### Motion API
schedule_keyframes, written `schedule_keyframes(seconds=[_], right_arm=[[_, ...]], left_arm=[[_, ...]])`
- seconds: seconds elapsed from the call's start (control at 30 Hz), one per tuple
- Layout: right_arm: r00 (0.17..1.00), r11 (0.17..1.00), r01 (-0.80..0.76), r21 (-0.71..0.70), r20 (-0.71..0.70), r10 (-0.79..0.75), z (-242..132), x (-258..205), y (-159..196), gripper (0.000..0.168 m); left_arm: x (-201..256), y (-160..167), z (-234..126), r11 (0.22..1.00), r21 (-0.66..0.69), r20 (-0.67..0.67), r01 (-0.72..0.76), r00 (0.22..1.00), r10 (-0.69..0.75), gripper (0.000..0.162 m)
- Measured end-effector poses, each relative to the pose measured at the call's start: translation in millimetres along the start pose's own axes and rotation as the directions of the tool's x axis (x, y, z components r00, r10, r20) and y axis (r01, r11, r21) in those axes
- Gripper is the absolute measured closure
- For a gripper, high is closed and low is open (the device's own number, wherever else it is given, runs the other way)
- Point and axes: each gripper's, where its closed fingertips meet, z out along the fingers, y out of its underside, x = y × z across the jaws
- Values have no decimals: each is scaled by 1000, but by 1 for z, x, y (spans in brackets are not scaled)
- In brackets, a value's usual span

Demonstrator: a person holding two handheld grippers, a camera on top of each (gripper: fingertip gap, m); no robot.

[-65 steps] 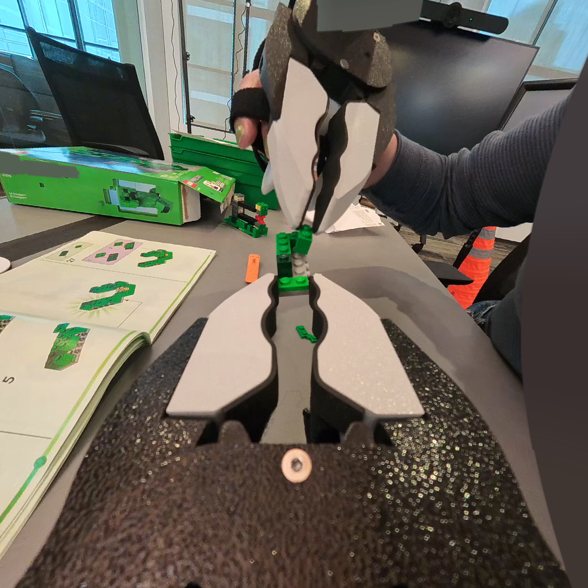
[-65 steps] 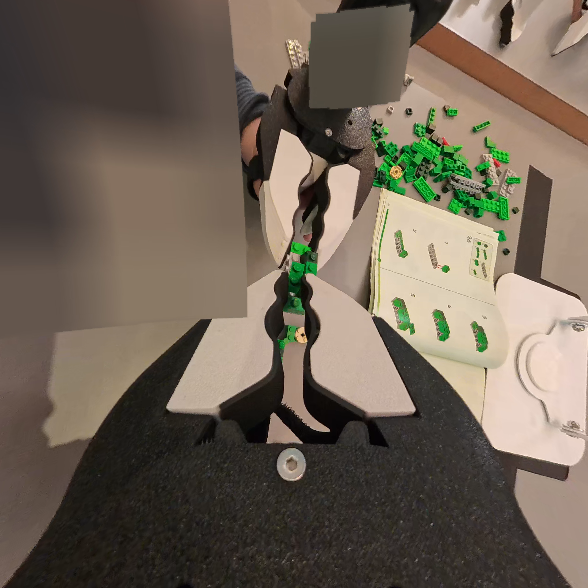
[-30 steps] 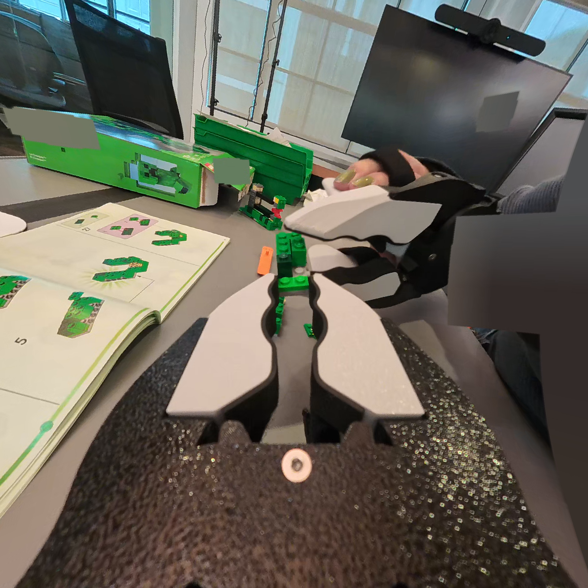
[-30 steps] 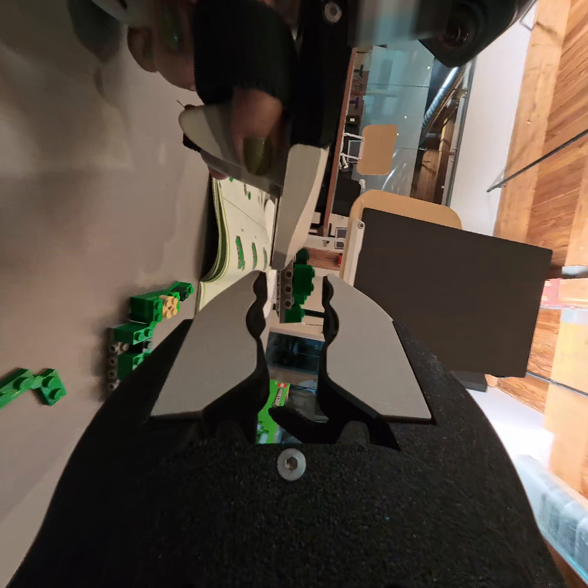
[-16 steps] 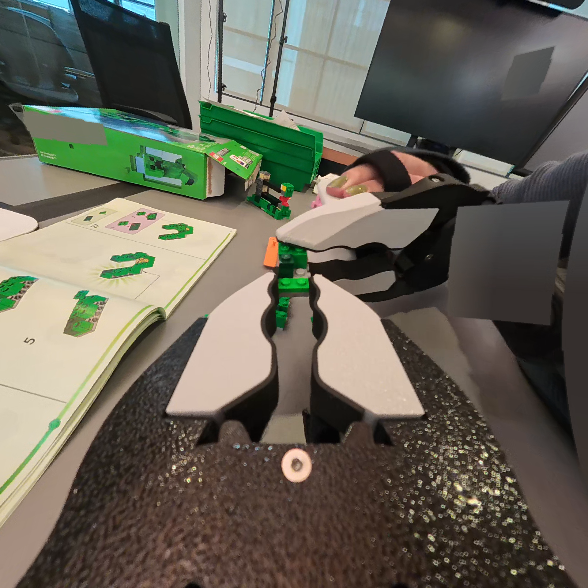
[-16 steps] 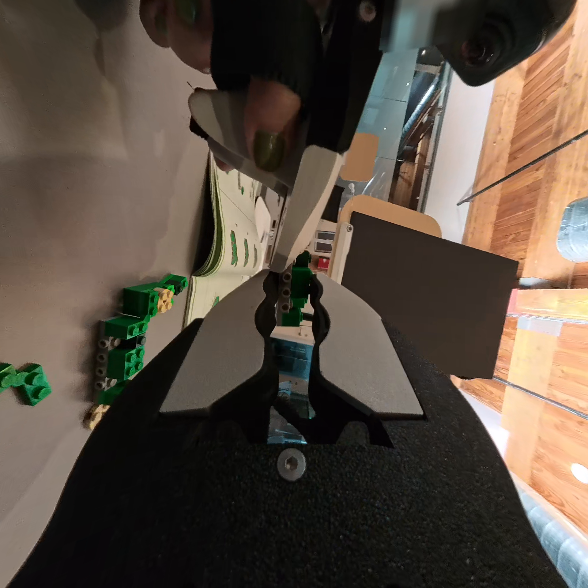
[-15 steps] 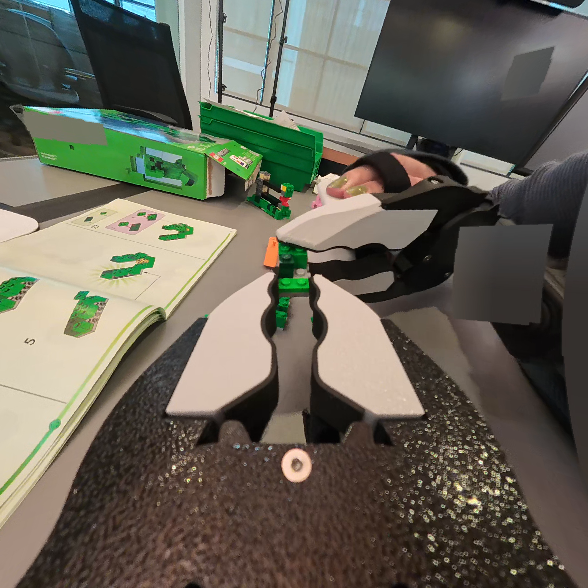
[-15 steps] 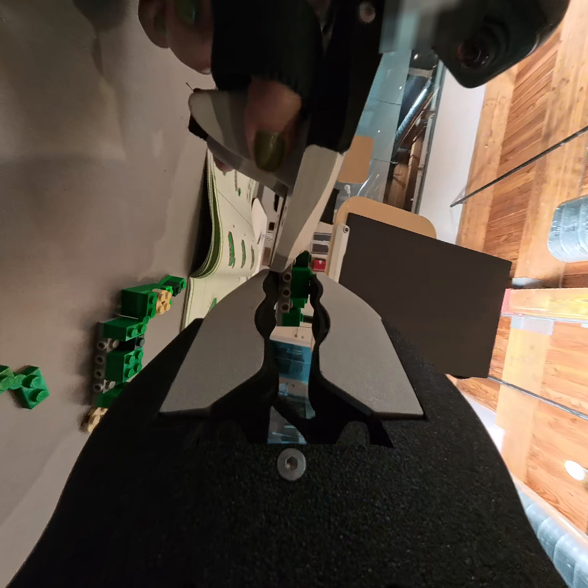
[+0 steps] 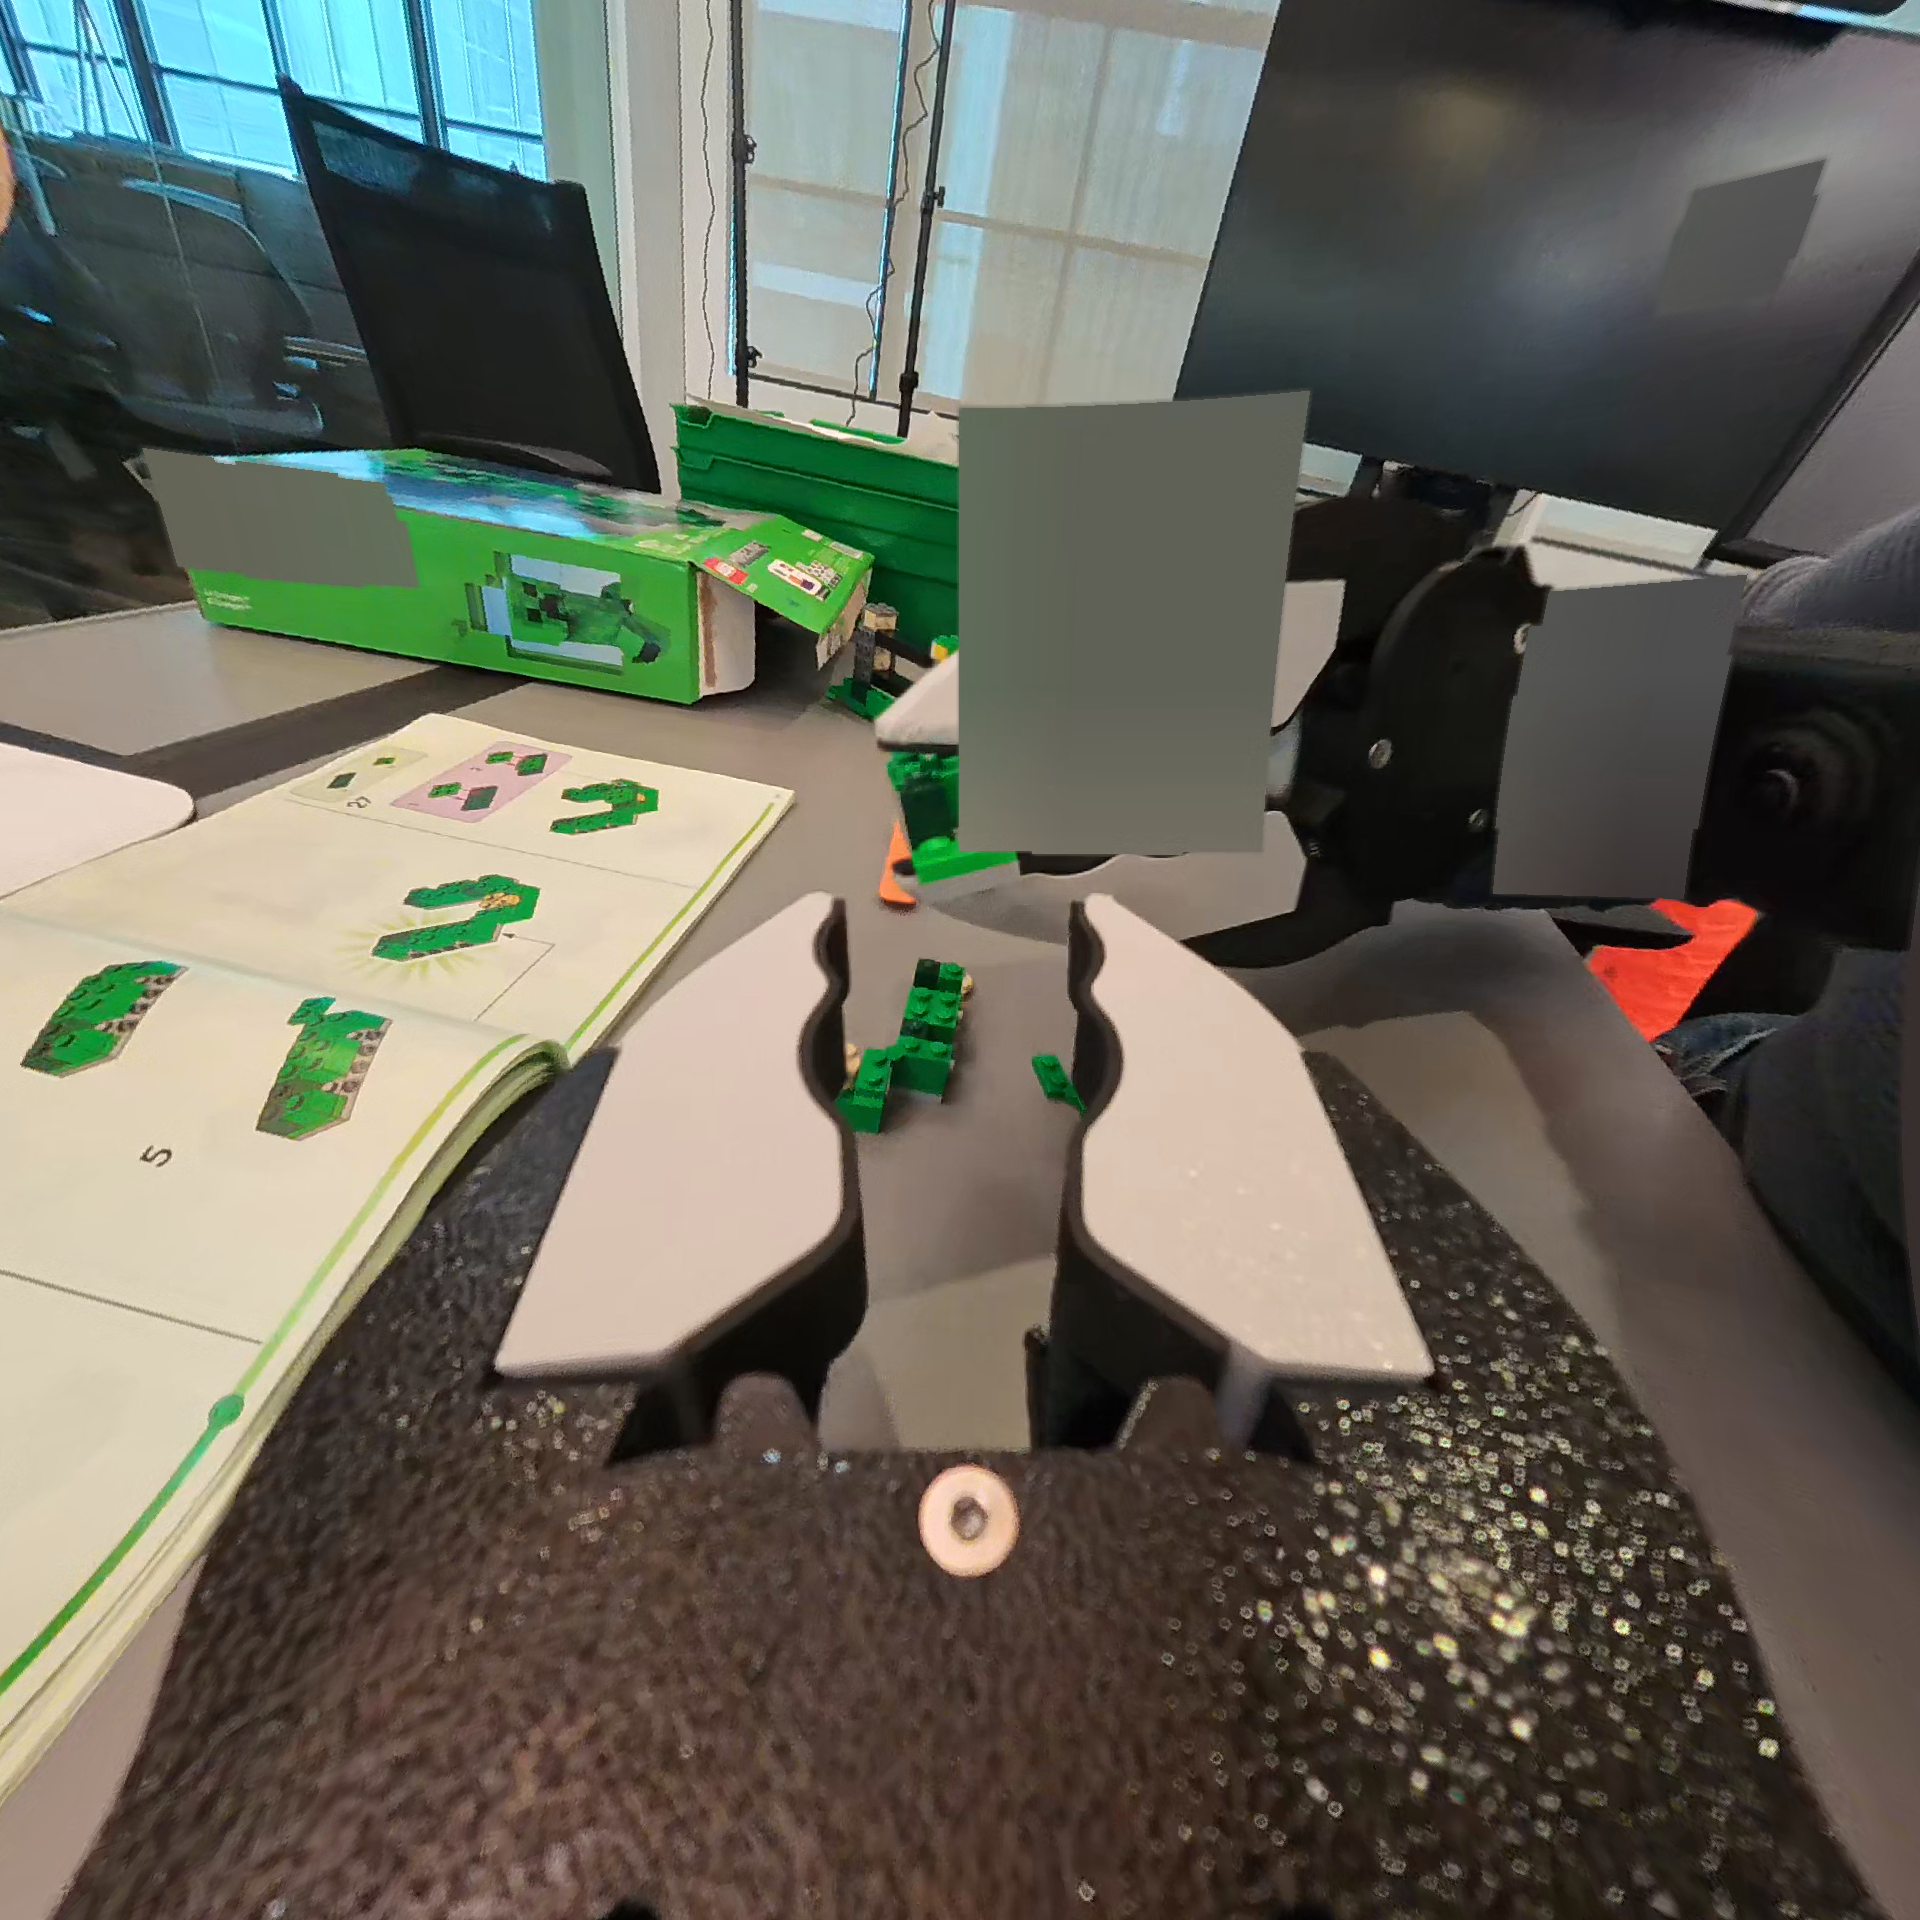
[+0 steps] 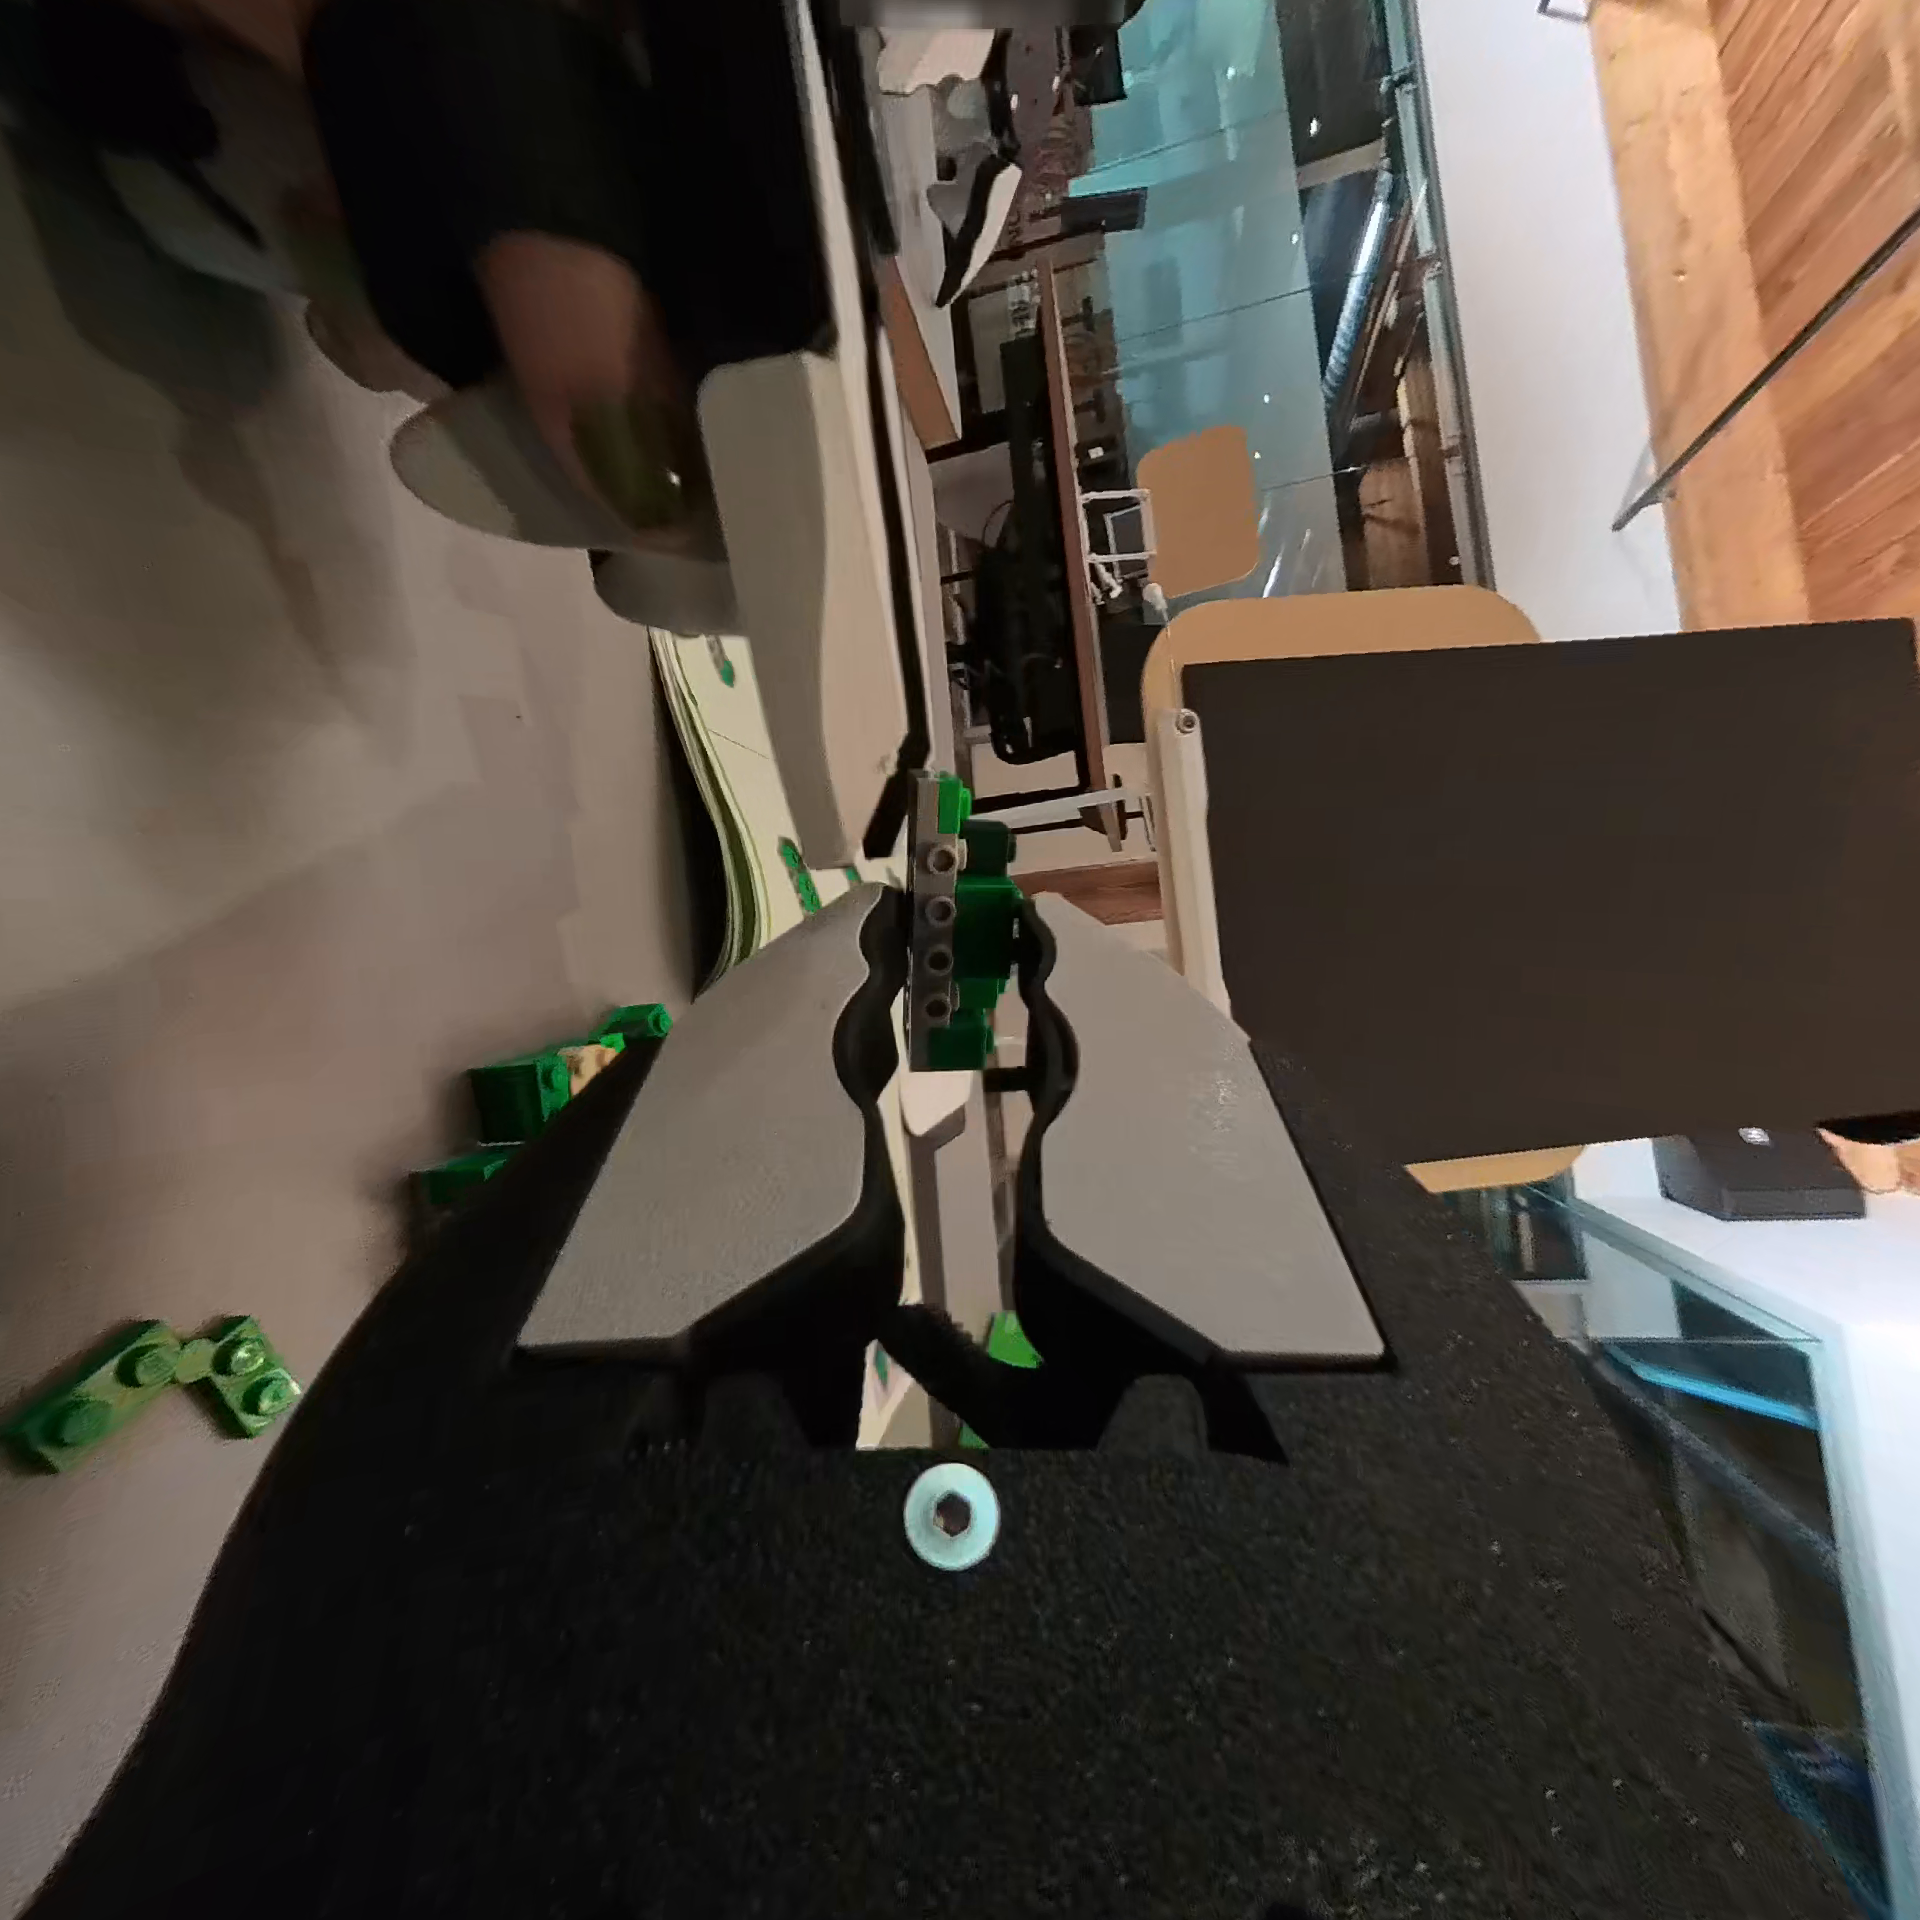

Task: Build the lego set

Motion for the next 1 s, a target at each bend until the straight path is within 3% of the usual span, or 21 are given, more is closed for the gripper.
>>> schedule_keyframes(seconds=[0.27, 0.3, 0.43, 0.57, 0.7, 0.8, 0.9, 1.0], right_arm=[[986, 992, 129, -12, -110, -129, 1, -2, -4, 148], [984, 991, 130, -12, -119, -131, 1, -2, -5, 148], [982, 995, 94, 12, -163, -91, 0, 3, -11, 148], [995, 992, -61, 110, -67, 69, -5, -3, -16, 124], [993, 995, -101, 21, -59, 102, -5, -4, 12, 115], [994, 996, -70, -47, -84, 66, -3, -8, 25, 120], [986, 993, -13, -116, -167, -6, 0, -7, 30, 141], [982, 995, 31, -93, -184, -47, -1, -10, 21, 142]], left_arm=[[2, -4, -1, 999, 29, 5, -33, 999, 33, 134], [2, -4, -2, 999, 34, 4, -34, 999, 34, 142], [2, -11, -5, 992, 90, 29, -88, 996, 85, 145], [-1, -11, -9, 986, 85, 65, -145, 988, 140, 145], [-3, -4, -8, 989, 19, 54, -149, 988, 148, 145], [-1, -1, -6, 989, -3, 42, -150, 988, 150, 145], [-3, -1, -5, 988, -6, 53, -153, 987, 153, 145], [-4, -1, -5, 989, -8, 62, -149, 987, 149, 145]])
